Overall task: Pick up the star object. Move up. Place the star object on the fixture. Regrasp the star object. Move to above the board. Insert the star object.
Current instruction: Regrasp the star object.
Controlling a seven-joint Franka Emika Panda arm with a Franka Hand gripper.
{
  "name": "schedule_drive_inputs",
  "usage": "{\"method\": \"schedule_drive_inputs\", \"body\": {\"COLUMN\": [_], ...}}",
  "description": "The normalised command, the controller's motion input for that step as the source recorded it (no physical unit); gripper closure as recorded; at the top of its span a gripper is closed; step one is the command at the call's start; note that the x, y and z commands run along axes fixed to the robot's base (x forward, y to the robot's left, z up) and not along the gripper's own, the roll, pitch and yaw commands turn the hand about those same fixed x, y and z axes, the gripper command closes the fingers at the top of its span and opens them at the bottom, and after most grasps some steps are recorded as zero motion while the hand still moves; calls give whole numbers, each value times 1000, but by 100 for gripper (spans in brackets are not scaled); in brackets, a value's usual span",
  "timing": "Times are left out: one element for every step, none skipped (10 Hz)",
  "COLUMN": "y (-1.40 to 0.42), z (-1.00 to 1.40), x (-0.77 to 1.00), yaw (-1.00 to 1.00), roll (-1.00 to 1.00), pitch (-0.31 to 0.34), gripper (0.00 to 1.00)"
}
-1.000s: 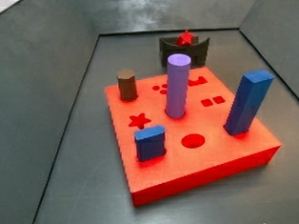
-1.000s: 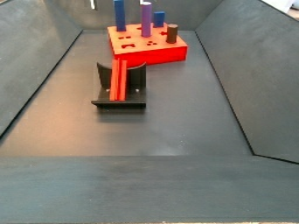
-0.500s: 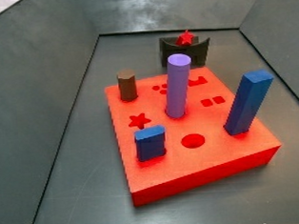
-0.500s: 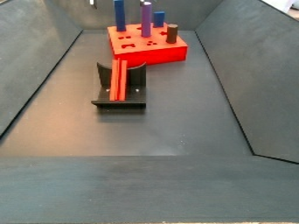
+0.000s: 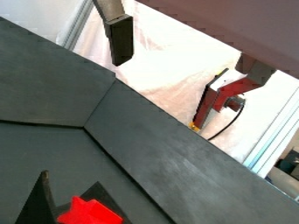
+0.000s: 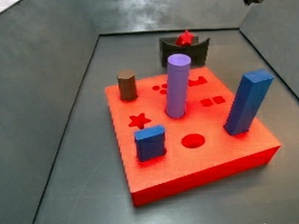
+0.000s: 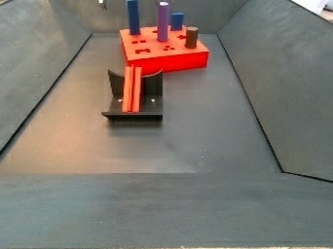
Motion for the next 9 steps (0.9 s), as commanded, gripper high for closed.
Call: {"method": "schedule_drive_inputs", "body": {"y": [70,70,60,55,49,47,41,37,31], "z": [-1000,-1000,-1000,-1000,-1000,-1000,-1000,-1000,-1000], "x": [37,38,49,55,72,79,92,97,102], "yaw": [217,211,168,148,98,81,46,25,3], "roll": [222,219,197,176,124,105,78,68,67], "pitch": [-8,-20,-52,-64,-83,-86,-89,-87,-78], "gripper": [0,0,0,0,0,0,0,0,0]}}
